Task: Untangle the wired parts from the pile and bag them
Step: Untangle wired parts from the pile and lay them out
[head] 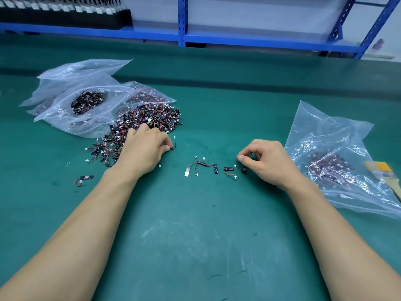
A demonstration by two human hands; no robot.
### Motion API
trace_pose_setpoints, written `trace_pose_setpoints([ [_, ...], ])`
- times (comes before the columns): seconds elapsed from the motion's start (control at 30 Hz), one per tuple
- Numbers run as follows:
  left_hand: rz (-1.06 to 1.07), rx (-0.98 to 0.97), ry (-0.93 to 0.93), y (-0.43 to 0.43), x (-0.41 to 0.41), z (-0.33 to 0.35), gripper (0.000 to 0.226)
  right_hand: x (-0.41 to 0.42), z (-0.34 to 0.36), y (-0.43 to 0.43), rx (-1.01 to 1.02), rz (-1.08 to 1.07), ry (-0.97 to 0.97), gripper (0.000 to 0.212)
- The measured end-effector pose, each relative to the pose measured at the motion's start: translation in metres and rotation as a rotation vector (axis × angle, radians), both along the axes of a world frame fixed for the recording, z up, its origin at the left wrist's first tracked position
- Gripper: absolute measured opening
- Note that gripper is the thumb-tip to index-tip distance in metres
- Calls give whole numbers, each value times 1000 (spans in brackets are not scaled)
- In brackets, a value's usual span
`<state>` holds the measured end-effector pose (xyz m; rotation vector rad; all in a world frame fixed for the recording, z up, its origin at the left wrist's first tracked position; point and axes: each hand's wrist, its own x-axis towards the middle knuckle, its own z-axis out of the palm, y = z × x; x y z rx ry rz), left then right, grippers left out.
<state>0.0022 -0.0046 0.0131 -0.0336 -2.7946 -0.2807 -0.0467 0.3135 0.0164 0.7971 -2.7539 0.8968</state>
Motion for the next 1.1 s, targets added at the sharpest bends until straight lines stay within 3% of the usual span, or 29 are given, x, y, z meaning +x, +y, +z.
trace_pose_setpoints([
  [0.17, -9, 62, 71, 4, 4, 6, 8, 1, 0, 0, -22, -2, 2, 9],
  [0.33, -283, 248, 106, 19, 26, 25, 9, 1, 2, 1, -37, 0, 16, 9],
  [0.43, -509, 380, -96, 30, 40, 38, 11, 2, 2, 1, -36, 4, 18, 9],
  [0.6, -588, 479, -542, 32, 46, 42, 17, 0, 1, 2, -38, 3, 16, 9],
  [0.67, -583, 511, -576, 26, 46, 43, 22, -1, 0, 2, -36, 1, 15, 9],
  [0.73, -538, 543, -472, 18, 44, 43, 18, -1, 0, 1, -40, 2, 13, 9],
  [0.8, -398, 476, -223, 11, 38, 38, 17, 0, 0, 1, -41, 1, 14, 9],
  [0.87, -210, 260, -53, 7, 30, 30, 27, 0, 1, 1, -40, -1, 18, 9],
  [0.97, -52, 28, -135, 5, 21, 18, 36, 1, 1, 0, -39, -2, 17, 8],
  [1.1, -37, -4, -96, 4, 17, 15, 14, 1, 0, 0, -39, -1, 21, 9],
])
